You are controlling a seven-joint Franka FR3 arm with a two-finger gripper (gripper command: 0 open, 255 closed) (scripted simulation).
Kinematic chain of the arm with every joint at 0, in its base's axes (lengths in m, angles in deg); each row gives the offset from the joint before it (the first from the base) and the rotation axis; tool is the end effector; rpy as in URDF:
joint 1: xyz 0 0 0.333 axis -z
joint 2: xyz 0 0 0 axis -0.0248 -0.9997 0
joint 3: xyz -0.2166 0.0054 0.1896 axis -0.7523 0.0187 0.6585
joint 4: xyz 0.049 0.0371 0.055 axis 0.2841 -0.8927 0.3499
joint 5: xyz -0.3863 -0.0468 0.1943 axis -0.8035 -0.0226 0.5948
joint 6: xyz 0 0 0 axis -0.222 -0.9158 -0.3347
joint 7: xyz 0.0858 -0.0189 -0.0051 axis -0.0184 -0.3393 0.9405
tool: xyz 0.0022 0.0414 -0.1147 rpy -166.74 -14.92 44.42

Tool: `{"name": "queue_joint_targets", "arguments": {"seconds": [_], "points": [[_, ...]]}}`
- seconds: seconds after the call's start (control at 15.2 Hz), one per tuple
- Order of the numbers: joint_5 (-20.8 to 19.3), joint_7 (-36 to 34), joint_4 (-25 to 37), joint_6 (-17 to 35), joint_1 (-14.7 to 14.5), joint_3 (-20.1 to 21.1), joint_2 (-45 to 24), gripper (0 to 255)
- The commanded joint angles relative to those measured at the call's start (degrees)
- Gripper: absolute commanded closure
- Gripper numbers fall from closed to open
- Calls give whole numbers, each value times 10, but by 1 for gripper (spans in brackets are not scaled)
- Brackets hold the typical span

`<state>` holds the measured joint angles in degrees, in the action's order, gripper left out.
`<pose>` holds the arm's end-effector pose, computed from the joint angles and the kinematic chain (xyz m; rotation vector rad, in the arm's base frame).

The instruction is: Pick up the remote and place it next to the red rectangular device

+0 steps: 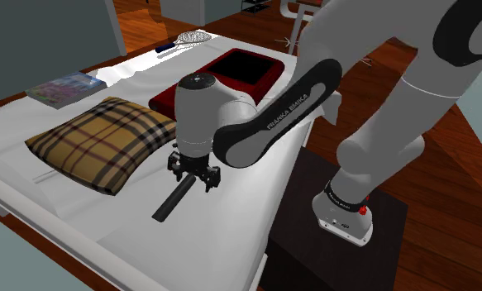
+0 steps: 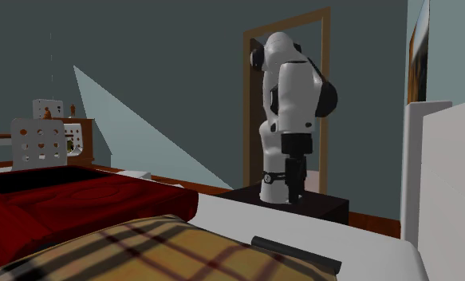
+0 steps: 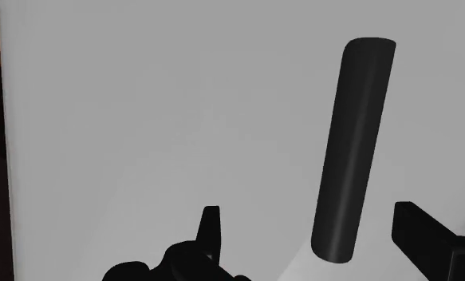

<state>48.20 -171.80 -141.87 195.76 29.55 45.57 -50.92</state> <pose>0.3922 0.3605 0.2474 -2.5333 1.7323 -0.0089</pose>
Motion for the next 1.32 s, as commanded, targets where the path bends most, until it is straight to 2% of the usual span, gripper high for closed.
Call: {"name": "queue_joint_targets", "arguments": {"seconds": [0.0, 0.07, 0.2, 0.33, 0.86, 1.25], "points": [[-249, -213, 41, -14, -32, -26, -147, 0], [-235, -220, 60, -5, -127, -120, -145, 0], [-290, -292, 106, -17, -195, -184, -201, 0], [-325, -345, 151, -27, -247, -232, -247, 0], [-378, -379, 161, 3, -286, -281, -295, 0], [-378, -379, 161, 3, -286, -281, -295, 0]]}}
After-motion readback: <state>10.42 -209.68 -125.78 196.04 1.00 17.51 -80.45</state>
